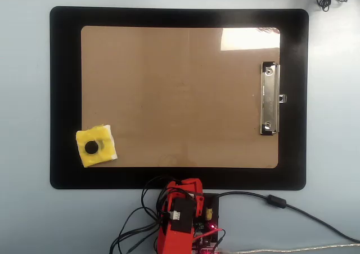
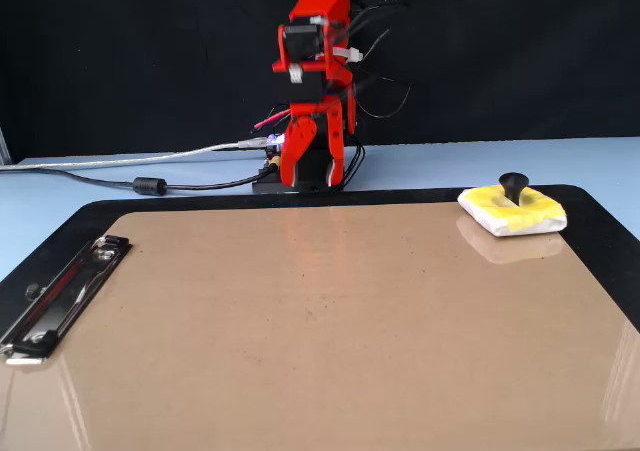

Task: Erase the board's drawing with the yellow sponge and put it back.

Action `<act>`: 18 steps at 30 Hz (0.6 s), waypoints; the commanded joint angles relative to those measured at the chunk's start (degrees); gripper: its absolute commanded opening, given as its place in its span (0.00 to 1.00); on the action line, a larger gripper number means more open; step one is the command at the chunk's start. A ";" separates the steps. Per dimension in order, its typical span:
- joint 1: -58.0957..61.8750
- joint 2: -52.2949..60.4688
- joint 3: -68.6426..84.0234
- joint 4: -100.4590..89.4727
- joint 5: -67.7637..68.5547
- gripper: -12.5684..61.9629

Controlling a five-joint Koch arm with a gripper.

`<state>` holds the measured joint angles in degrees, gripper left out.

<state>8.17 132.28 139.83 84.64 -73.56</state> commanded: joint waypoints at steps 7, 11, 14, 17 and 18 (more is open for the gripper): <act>0.09 2.46 0.26 4.13 0.00 0.63; 0.09 2.46 1.23 7.82 0.18 0.63; 0.00 2.37 1.23 7.56 0.26 0.63; 0.00 2.37 1.23 7.56 0.26 0.63; 0.00 2.37 1.23 7.47 0.26 0.63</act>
<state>8.00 132.28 141.06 86.75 -73.65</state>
